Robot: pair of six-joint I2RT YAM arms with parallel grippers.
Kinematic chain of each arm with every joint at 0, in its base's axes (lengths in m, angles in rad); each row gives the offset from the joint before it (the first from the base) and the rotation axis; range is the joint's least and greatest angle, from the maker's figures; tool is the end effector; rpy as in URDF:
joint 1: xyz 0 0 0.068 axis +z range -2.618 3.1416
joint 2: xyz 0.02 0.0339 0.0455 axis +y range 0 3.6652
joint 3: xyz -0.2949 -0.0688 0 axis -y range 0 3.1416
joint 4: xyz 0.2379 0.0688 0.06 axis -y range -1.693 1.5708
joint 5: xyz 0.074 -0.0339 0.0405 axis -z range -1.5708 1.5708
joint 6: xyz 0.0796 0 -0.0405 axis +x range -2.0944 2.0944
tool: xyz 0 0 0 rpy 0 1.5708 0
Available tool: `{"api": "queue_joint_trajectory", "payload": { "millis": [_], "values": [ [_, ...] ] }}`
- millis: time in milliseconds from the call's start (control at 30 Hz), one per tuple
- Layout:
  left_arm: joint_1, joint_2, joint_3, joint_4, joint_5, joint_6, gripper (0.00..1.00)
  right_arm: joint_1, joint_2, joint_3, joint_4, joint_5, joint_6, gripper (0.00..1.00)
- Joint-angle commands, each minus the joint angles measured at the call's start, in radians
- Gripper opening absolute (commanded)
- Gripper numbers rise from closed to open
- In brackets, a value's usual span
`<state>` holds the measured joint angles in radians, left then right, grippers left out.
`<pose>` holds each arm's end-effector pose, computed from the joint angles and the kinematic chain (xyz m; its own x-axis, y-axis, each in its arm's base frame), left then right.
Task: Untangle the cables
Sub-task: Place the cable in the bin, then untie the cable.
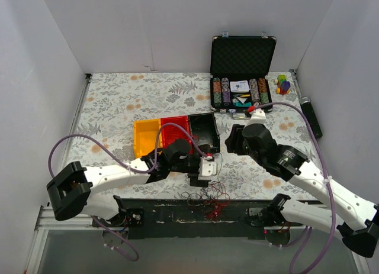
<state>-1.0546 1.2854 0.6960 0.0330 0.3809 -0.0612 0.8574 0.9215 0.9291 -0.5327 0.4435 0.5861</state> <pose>0.1192 -0.2700 0.2360 -0.3191 0.4472 -0.8356 0.9454 0.2114 -0.2479 0.1602 0.1329 0.3371 -0.5167 0.1664 -0.8398 -0.1851 0.9360 0.2994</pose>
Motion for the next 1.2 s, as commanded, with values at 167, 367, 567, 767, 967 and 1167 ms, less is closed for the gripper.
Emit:
{"api": "queue_joint_trajectory", "payload": {
  "millis": [167, 367, 567, 767, 967, 1167],
  "values": [
    [0.010, 0.182, 0.080, 0.223, 0.088, 0.378, 0.98, -0.003, -0.219, -0.069, -0.130, 0.152, 0.144, 0.59],
    [0.030, 0.353, 0.155, 0.105, 0.124, 0.699, 0.98, -0.004, -0.276, -0.033, -0.176, 0.199, 0.135, 0.59],
    [0.044, 0.471, 0.215, 0.131, 0.107, 0.834, 0.86, -0.003, -0.315, -0.024, -0.181, 0.181, 0.129, 0.59],
    [0.047, 0.519, 0.235, 0.099, 0.116, 0.963, 0.63, -0.003, -0.316, -0.033, -0.162, 0.155, 0.123, 0.57],
    [0.047, 0.483, 0.218, 0.102, 0.134, 0.983, 0.08, -0.003, -0.314, -0.035, -0.162, 0.159, 0.121, 0.55],
    [0.031, 0.312, 0.211, 0.145, 0.150, 0.801, 0.00, -0.003, -0.308, -0.019, -0.150, 0.170, 0.104, 0.55]
  ]
}}
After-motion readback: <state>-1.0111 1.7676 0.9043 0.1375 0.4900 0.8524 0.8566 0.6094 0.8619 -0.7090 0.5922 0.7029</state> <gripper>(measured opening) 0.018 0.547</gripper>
